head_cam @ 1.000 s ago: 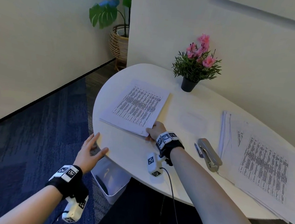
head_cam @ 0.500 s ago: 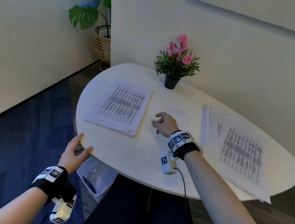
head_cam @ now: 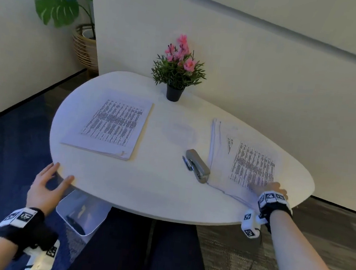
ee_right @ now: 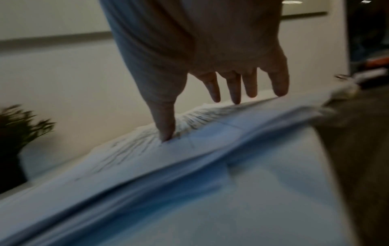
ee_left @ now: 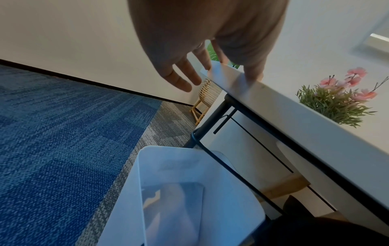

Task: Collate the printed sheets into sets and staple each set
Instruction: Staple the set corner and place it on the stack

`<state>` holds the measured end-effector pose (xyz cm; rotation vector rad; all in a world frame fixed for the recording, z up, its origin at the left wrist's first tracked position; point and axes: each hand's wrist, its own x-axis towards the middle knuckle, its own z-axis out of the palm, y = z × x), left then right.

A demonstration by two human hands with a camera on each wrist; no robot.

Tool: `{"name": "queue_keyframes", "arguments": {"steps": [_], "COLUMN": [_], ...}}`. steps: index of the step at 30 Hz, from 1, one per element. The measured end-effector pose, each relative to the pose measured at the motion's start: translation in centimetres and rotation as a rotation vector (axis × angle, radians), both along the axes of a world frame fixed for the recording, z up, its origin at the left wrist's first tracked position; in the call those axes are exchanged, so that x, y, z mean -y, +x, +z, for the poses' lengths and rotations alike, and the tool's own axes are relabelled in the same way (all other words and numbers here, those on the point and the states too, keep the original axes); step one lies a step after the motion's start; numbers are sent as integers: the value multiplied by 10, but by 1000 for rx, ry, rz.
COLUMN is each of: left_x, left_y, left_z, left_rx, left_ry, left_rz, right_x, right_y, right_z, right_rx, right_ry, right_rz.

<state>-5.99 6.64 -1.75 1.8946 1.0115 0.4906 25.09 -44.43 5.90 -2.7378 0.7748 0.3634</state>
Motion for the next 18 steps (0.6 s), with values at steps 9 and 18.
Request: {"name": "queue_keyframes", "arguments": {"steps": [9, 18], "left_x": [7, 6], "left_y": [1, 2], "left_z": [9, 11], "left_rx": [1, -29], "left_ry": [-28, -33], "left_rz": [31, 36], "right_x": [51, 29], "right_y": [39, -15], "right_z": [-61, 7], "right_rx": [-67, 216], "right_ry": [79, 113], "right_rz": [-63, -126]}}
